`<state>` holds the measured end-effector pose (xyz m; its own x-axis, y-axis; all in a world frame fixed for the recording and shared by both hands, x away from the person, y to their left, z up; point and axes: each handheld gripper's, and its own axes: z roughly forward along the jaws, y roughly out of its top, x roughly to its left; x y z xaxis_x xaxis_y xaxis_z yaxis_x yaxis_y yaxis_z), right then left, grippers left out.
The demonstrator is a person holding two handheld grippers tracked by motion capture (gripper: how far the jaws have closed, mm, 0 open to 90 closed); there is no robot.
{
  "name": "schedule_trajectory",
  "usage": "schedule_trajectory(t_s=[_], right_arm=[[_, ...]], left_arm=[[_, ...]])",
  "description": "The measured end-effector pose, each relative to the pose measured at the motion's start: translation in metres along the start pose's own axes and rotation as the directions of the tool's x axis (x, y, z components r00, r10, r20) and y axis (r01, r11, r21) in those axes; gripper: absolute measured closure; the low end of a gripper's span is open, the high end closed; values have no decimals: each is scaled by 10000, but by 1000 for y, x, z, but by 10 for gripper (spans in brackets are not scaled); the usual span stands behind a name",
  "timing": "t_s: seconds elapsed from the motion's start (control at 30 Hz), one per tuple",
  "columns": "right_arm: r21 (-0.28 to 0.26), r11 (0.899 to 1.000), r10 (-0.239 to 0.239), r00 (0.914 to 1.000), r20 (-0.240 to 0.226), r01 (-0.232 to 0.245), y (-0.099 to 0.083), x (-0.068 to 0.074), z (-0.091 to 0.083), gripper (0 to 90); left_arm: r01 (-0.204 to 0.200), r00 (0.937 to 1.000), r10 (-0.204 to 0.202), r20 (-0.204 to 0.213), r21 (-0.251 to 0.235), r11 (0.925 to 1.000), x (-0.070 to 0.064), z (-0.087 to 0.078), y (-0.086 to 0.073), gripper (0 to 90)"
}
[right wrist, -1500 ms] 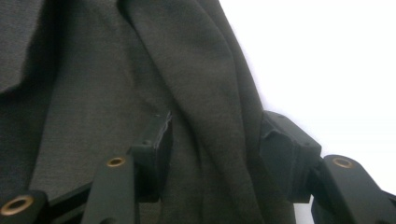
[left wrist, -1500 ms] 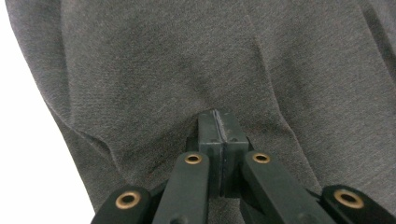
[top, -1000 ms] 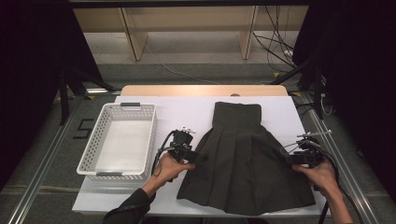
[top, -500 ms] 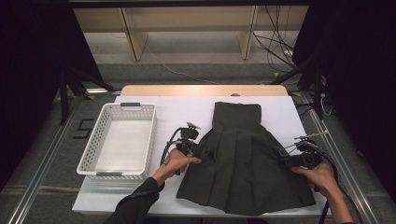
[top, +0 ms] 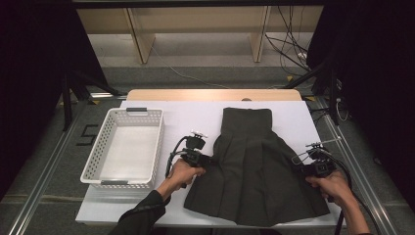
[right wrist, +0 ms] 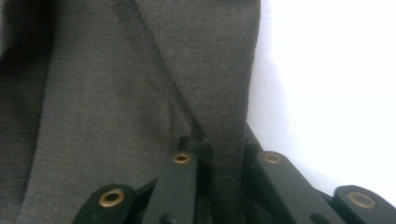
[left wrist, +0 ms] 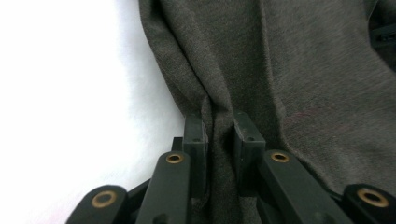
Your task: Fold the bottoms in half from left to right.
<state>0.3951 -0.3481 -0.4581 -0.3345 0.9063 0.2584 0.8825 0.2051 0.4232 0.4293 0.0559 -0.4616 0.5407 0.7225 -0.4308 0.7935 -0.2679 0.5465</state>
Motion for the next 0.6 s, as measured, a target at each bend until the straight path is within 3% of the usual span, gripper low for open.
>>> schedule_trajectory(t_s=[0.2,0.37,0.6], right_arm=[[25,9999,-164,9998,-129,165,9,8,7,855],[103,9992,-386,9993,-26,386,13,13,11,850],[-81,9998,-160,9999,-48,160,9,12,6,774]], left_arm=[[-204,9977,190,-647,-221,9995,0,-19,-15,787],[-17,9981,3,-623,-230,9997,5,-19,-20,769],[-2,9987,2,-502,-2,10000,3,-15,-20,624]])
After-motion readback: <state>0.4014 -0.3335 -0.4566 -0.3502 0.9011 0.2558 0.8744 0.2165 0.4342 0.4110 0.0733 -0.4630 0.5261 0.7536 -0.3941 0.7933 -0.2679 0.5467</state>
